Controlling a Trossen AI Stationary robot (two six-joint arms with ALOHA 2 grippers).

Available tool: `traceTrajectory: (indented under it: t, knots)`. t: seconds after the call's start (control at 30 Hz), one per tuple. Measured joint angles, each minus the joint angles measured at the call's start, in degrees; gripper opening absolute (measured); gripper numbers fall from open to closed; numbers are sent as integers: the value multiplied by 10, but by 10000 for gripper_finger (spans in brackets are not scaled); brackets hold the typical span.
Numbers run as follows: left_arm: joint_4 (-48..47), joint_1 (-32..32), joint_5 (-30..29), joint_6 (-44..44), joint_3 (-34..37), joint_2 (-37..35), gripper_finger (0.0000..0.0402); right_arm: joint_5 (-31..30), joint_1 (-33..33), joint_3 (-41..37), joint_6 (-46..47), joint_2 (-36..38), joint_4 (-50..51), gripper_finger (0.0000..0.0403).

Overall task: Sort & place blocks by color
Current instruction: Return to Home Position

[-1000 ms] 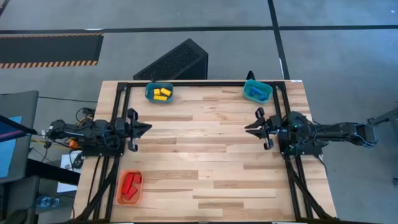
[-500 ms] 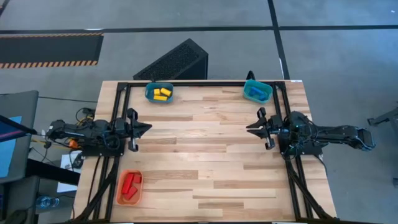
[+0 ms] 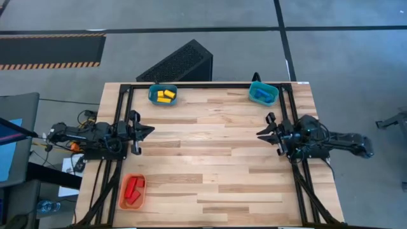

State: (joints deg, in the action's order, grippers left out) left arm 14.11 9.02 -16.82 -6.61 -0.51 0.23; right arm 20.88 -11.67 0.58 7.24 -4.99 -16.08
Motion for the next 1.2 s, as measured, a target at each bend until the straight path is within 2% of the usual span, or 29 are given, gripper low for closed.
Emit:
traceTrajectory:
  t: [0.13, 0.23, 0.5, 0.6, 0.73, 0.97, 1.2]
  knots:
    - [-7, 0, 0, -9, 0, 0, 0, -3, 0, 0, -41, 36, 50, 87]
    - [-9, 0, 0, -8, 0, 0, 0, -3, 0, -2, -37, 50, 67, 87]
    - [-28, 0, 3, -9, 1, 0, 0, 0, 0, 8, -28, 50, 81, 87]
    - [-41, 0, -24, -7, 1, 0, 0, 0, 0, 9, -27, 49, 98, 87]
    - [-67, 0, -60, 38, 1, 0, 0, -16, 0, 9, -26, 49, 118, 87]
    - [-93, 0, -61, 57, 1, 2, 0, -60, -1, 11, -13, 49, 149, 87]
    - [-92, 0, -62, 58, 1, 2, 0, -61, -1, 11, 33, 43, 157, 87]
